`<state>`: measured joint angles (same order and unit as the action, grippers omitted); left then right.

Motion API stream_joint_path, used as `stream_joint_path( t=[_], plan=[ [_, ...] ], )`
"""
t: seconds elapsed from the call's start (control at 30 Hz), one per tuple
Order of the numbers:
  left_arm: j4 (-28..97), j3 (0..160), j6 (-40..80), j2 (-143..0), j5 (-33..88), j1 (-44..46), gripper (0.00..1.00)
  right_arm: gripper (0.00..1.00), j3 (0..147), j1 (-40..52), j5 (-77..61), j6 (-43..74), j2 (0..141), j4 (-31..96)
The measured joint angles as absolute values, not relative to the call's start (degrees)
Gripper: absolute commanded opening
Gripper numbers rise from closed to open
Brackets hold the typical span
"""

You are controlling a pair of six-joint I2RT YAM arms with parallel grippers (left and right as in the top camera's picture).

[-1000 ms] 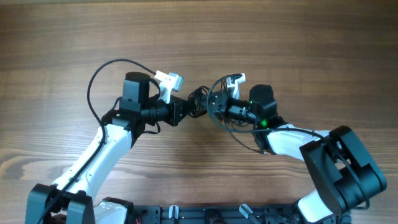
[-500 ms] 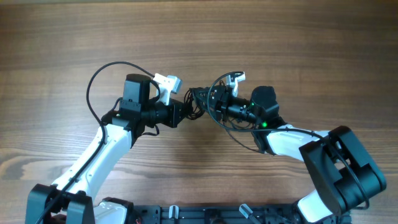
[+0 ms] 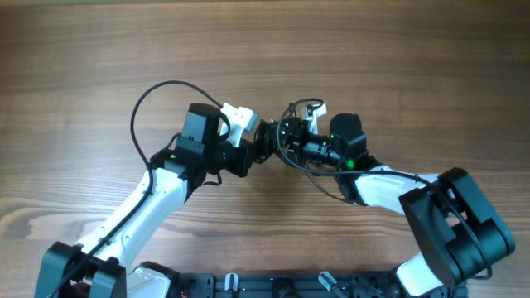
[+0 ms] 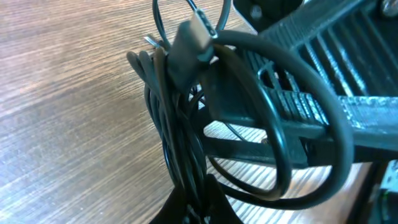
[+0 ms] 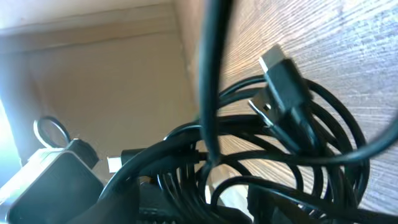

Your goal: Untangle cables

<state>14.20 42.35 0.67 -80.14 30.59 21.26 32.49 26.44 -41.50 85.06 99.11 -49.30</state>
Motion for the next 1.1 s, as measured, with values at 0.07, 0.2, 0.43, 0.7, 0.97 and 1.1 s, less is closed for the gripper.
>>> stream_joint_path(
  t=[0.07,0.2,0.43,0.7,0.97,1.1],
  plan=[
    [15.5,42.3,-3.3,-80.1,30.2,21.4,0.04,0.62,32.5,26.4,-41.5,81.6,99.1,-49.3],
    [18.0,42.3,-8.4,-80.1,28.6,21.4,0.04,0.7,32.4,26.4,-41.5,73.9,99.1,-50.2],
    [19.5,42.5,-10.0,-79.7,25.3,21.4,0.04,0.92,32.2,26.4,-38.9,73.2,99.4,-56.5],
    [20.2,42.5,-10.3,-79.7,25.3,21.8,0.04,0.2,32.4,26.5,-35.5,73.8,99.4,-46.3],
    [17.0,42.1,-7.7,-79.7,25.3,21.8,0.05,0.06,32.4,25.6,-37.1,71.1,99.4,-46.0],
    [11.7,41.6,-1.5,-79.7,25.1,21.8,0.04,0.27,32.5,24.9,-37.5,69.3,99.4,-43.4]
  ],
)
